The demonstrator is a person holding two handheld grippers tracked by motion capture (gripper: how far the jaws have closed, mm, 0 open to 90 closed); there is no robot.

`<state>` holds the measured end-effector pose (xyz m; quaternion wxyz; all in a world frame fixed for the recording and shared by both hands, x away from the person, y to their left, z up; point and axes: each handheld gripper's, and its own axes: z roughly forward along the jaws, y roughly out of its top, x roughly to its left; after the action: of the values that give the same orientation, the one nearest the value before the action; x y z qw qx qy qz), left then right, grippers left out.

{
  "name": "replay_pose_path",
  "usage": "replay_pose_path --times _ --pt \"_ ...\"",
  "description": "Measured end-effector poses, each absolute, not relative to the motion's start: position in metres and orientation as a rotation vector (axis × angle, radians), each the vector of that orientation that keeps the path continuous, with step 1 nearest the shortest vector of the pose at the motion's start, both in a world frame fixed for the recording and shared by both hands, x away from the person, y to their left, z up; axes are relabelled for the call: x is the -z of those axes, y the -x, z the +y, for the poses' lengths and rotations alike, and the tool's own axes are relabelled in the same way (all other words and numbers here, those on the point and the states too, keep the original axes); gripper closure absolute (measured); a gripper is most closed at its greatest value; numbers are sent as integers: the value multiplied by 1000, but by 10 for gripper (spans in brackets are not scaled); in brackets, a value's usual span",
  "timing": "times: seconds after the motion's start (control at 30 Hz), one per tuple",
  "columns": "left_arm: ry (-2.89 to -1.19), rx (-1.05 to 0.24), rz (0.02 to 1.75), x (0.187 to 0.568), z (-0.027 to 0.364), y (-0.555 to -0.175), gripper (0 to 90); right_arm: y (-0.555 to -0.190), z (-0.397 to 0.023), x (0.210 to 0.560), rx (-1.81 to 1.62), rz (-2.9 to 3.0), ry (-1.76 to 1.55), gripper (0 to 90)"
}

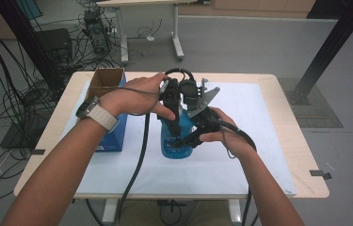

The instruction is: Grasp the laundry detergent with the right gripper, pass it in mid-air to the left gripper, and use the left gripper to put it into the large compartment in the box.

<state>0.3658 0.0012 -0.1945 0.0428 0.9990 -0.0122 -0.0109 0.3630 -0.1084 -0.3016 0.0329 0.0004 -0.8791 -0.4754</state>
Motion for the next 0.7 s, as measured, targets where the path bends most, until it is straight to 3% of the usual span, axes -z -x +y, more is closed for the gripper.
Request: replay_pose_path --times 0.17,0.43,0.7 --pt "-3054 36 -36 195 1 -366 272 -363 -108 302 1462 -2705 -2 438" --pt "-3052 81 -48 195 1 -366 371 -363 -108 301 1465 -2698 1 438" --pt "-3057 79 -56 198 2 -366 377 -363 -108 302 1455 -2701 -4 438"
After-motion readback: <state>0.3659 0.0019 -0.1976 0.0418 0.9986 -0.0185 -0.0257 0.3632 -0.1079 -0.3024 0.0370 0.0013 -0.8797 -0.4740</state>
